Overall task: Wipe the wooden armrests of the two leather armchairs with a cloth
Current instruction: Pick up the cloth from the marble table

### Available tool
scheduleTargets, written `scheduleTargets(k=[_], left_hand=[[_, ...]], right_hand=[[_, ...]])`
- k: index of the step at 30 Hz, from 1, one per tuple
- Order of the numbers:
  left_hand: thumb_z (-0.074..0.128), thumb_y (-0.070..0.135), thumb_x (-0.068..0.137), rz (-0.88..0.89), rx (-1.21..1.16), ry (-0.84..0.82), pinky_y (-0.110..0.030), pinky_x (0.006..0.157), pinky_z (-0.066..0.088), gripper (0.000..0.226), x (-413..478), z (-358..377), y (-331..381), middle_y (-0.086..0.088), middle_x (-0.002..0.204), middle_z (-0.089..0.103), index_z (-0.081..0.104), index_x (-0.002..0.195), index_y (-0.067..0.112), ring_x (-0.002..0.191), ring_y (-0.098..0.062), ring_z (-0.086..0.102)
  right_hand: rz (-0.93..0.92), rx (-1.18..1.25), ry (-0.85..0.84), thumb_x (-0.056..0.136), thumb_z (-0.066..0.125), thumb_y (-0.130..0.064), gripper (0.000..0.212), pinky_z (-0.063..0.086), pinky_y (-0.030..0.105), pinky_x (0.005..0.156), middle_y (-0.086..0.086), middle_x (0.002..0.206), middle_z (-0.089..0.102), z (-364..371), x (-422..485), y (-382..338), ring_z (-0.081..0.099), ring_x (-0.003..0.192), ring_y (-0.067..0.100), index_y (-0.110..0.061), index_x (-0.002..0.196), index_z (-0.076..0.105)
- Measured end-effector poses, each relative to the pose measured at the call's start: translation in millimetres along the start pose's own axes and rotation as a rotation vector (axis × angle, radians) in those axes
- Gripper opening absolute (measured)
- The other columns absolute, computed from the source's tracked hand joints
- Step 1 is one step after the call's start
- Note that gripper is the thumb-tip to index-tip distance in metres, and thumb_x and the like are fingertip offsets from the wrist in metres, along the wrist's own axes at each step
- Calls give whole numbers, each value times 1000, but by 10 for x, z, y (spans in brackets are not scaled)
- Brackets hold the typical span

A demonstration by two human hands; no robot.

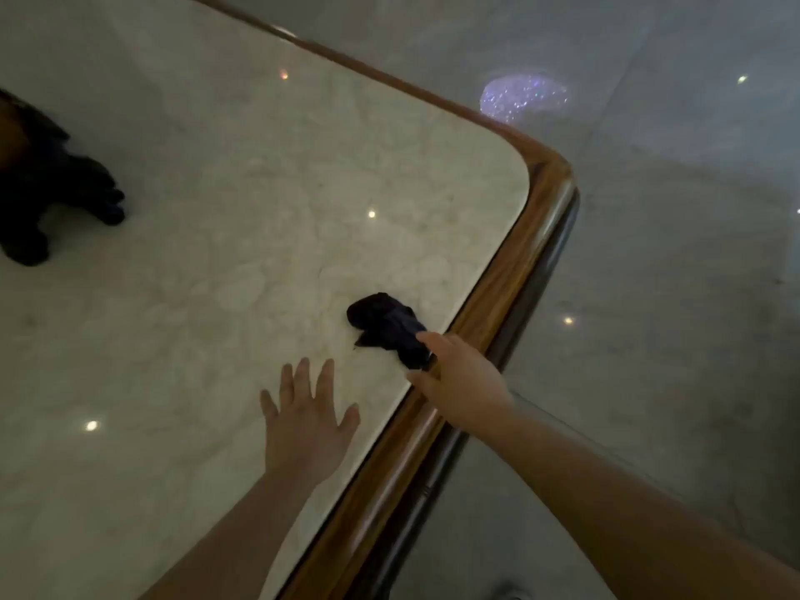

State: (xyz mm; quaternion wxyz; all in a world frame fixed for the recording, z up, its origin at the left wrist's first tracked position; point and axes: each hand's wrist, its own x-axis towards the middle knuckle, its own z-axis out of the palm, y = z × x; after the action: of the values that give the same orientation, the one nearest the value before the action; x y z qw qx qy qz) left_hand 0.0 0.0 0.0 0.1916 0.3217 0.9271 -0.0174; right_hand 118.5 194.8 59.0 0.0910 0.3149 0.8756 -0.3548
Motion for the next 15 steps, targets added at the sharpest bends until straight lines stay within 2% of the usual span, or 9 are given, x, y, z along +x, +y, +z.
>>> scheduleTargets(k=[5, 9, 12, 15], left_hand=[[5, 76, 87, 23, 44, 41, -68, 115, -1, 82, 544, 526, -144, -8, 165, -13, -13, 154, 31, 150, -36, -16], [10, 76, 90, 76, 59, 123, -72, 113, 0, 84, 640, 776, -220, -14, 165, -4, -5, 157, 28, 150, -40, -10], [15, 75, 91, 82, 70, 151, -73, 112, 3, 84, 653, 812, -218, -17, 165, 5, 3, 157, 24, 150, -41, -3], [18, 74, 91, 100, 80, 162, -74, 111, 4, 84, 641, 818, -212, -18, 164, 9, 6, 158, 23, 150, -43, 1]], right_hand=[[-28, -139, 44, 96, 54, -50, 69, 50, 44, 93, -7, 159, 22, 425, 733, 33, 35, 135, 28, -42, 153, 17], [-60, -302, 19, 97, 55, -47, 78, 53, 45, 85, -12, 166, 0, 616, 1048, 74, 26, 137, 32, -55, 150, -1], [-79, -447, -20, 99, 57, -30, 83, 51, 40, 71, -9, 165, 2, 674, 1199, 101, 26, 131, 35, -57, 149, -3], [-88, -456, -17, 95, 61, -22, 75, 52, 41, 76, 1, 157, 18, 639, 1298, 139, 37, 120, 36, -49, 150, 18]])
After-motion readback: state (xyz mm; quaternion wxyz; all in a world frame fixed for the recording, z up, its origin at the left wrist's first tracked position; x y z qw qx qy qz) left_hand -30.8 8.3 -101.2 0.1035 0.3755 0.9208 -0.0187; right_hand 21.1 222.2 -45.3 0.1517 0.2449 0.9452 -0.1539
